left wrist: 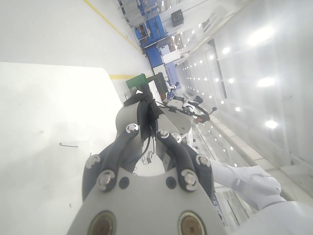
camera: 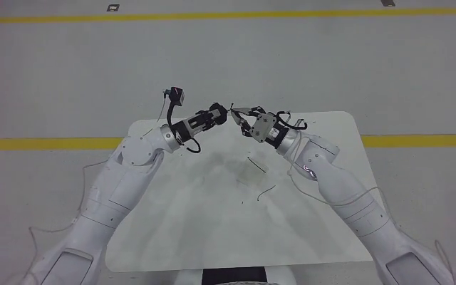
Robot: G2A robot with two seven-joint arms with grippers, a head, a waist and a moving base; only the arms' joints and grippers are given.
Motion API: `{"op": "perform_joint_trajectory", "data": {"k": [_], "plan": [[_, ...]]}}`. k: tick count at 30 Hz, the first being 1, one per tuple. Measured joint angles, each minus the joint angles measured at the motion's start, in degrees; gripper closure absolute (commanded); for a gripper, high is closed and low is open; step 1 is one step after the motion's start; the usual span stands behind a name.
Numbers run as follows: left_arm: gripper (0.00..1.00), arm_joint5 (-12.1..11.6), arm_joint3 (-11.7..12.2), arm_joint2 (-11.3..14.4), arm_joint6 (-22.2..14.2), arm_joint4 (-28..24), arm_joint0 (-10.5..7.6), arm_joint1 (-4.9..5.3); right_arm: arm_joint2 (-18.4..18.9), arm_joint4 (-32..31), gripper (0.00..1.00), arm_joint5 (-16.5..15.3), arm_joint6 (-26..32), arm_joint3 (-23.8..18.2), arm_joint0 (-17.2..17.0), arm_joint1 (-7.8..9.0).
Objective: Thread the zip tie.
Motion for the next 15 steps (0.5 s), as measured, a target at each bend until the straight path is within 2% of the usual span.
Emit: {"op": "perform_joint_trajectory", "data": {"k": [15], "plan": [[1.0,0.0,2.49,-2.6,-2.57,1.72,-0.22,-3.61,0.0,0.0,1.0,0.0,0.0,0.0,0.0,0.0]]}}
